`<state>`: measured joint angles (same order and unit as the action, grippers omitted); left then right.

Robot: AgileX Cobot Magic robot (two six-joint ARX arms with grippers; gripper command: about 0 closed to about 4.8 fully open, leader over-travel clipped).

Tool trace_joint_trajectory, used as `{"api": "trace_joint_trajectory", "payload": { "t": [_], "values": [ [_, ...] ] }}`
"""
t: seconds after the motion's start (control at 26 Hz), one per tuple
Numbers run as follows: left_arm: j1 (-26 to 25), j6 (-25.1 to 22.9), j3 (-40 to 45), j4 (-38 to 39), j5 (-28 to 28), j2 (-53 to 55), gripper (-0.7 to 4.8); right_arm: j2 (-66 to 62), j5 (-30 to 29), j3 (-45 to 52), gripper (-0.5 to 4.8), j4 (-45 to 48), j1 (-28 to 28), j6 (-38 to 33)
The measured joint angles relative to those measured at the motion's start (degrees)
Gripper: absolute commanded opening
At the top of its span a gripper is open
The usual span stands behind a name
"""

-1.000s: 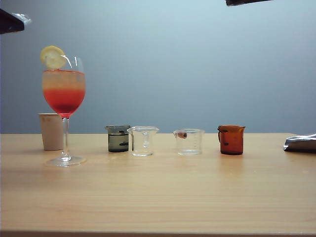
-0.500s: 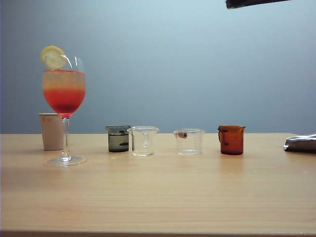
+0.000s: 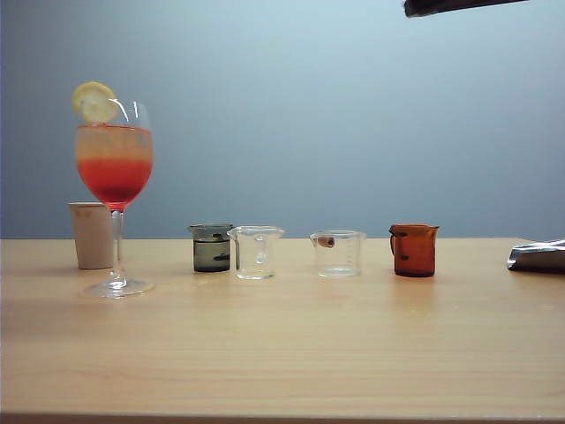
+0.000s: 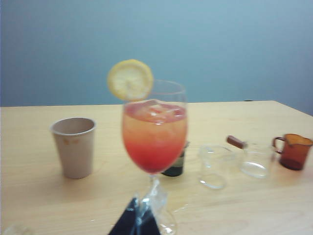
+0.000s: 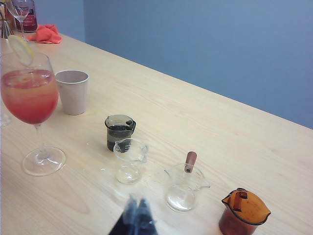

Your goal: Pick up the lemon slice from the paper cup on the left and carefully insert it into the rim of the goblet.

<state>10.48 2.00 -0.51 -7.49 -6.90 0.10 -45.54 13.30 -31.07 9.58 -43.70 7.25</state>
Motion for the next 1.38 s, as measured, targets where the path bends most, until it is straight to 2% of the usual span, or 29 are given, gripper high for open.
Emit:
{"api": "trace_joint_trajectory", "payload": {
  "t": [0.08, 0.23, 0.35, 0.38, 0.58, 1.38],
  "values": [
    [-1.03, 0.00, 0.00, 0.31, 0.44, 0.00, -0.06, 0.00, 0.00, 0.00, -0.01, 0.00, 0.00, 0.00],
    [-7.87, 0.00, 0.00, 2.93, 0.76, 0.00, -0.06, 0.00, 0.00, 0.00, -0.01, 0.00, 0.00, 0.00],
    [-9.51, -0.02, 0.02, 4.92, 0.98, 0.00, -0.06, 0.00, 0.00, 0.00, -0.01, 0.00, 0.02, 0.00],
    [-9.88, -0.61, 0.04, 5.62, 2.62, 0.00, -0.06, 0.00, 0.00, 0.00, -0.01, 0.00, 0.00, 0.00],
    [-9.88, -3.02, 0.04, 7.02, 8.02, 0.00, -0.06, 0.00, 0.00, 0.00, -0.01, 0.00, 0.00, 0.00],
    [-9.88, -3.45, 0.04, 6.43, 8.17, 0.00, -0.04, 0.37, 0.00, 0.26, -0.01, 0.02, -0.02, 0.00]
  ]
}}
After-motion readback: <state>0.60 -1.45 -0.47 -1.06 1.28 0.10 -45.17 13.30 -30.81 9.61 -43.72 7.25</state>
